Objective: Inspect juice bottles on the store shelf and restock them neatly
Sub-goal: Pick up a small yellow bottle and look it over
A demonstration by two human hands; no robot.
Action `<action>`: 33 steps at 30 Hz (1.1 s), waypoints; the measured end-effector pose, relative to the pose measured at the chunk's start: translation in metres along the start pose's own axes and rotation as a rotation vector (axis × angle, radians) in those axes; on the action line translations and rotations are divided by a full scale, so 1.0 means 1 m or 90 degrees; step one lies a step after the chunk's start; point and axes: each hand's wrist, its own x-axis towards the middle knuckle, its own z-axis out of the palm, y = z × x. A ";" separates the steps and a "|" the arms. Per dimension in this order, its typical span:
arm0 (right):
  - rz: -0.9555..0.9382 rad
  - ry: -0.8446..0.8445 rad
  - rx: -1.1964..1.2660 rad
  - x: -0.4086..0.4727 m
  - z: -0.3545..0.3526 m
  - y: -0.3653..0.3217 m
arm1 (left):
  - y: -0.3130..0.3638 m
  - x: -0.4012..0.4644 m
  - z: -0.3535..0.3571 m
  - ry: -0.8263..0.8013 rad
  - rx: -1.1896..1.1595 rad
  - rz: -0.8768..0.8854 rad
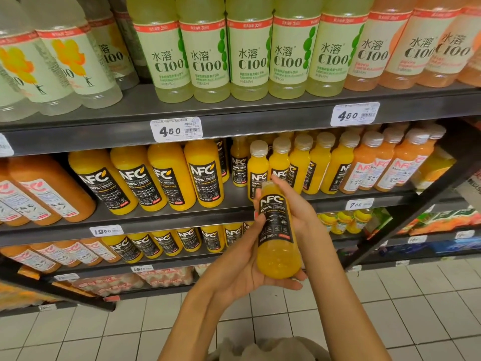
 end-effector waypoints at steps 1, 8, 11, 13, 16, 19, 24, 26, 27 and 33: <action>-0.011 0.003 -0.016 -0.001 -0.002 -0.002 | 0.000 0.000 -0.001 0.009 0.009 -0.002; -0.221 -0.012 -0.166 -0.026 0.009 -0.025 | -0.004 0.005 -0.017 0.147 0.053 0.028; -0.355 -0.097 -0.278 -0.038 0.023 -0.021 | -0.010 0.015 -0.021 0.202 0.034 0.049; -0.431 -0.169 -0.331 -0.044 0.030 -0.016 | -0.011 0.020 -0.024 0.214 0.098 0.083; -0.476 -0.230 -0.344 -0.051 0.038 -0.012 | -0.010 0.022 -0.023 0.177 0.181 0.102; -0.495 -0.202 -0.372 -0.053 0.041 -0.014 | -0.008 0.022 -0.025 0.205 0.184 0.154; -0.443 -0.150 -0.575 -0.052 0.044 -0.007 | -0.001 0.022 -0.017 0.337 0.211 0.258; -0.432 -0.194 -0.524 -0.052 0.044 -0.004 | 0.003 0.022 -0.014 0.369 0.232 0.272; -0.424 -0.220 -0.479 -0.053 0.043 -0.004 | 0.004 0.022 -0.014 0.380 0.240 0.276; -0.395 -0.354 -0.410 -0.061 0.036 -0.009 | 0.010 0.036 -0.016 0.471 0.241 0.338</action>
